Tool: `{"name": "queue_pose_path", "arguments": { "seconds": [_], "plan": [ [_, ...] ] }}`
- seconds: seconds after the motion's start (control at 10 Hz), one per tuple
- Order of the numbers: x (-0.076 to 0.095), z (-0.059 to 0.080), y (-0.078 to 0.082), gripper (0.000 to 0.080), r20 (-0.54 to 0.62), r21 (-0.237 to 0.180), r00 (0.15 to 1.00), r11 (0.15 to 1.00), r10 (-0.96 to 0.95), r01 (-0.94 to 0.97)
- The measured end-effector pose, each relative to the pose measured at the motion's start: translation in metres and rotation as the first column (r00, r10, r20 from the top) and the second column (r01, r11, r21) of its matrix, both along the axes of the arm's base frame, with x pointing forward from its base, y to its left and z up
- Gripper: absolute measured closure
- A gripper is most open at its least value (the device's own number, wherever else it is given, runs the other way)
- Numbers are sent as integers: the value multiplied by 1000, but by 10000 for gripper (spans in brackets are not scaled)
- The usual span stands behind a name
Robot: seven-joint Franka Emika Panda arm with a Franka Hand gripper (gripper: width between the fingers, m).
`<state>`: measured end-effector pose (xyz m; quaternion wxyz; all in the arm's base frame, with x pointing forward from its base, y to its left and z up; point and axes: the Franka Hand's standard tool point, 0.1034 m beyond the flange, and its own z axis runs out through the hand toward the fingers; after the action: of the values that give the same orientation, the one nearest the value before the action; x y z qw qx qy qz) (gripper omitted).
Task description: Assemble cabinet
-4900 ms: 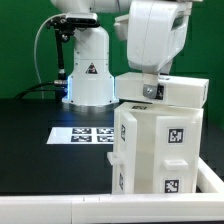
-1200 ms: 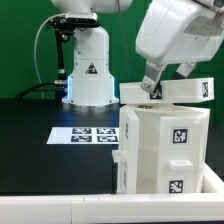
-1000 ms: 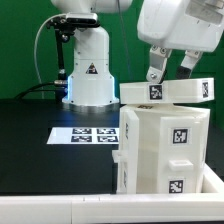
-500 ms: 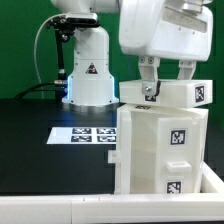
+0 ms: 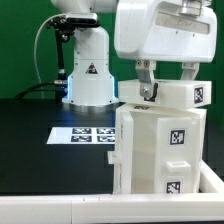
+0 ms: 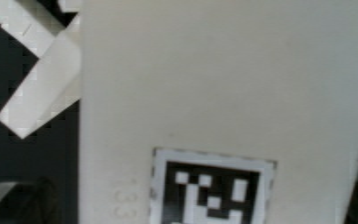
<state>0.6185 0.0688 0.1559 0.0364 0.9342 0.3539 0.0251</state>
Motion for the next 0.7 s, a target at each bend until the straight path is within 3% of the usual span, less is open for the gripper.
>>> {"name": "queue_pose_path", "arguments": {
  "seconds": [0.1,0.2,0.5,0.7],
  "plan": [
    [0,0,0,132,-1,0,1000,1000,1,-1],
    [0,-1,0,239,1,6,999,998,-55,55],
    [1,-2,0,239,16,30,957,957,-290,289],
    [2,-3,2,239,29,61,866,865,-500,497]
  ]
}}
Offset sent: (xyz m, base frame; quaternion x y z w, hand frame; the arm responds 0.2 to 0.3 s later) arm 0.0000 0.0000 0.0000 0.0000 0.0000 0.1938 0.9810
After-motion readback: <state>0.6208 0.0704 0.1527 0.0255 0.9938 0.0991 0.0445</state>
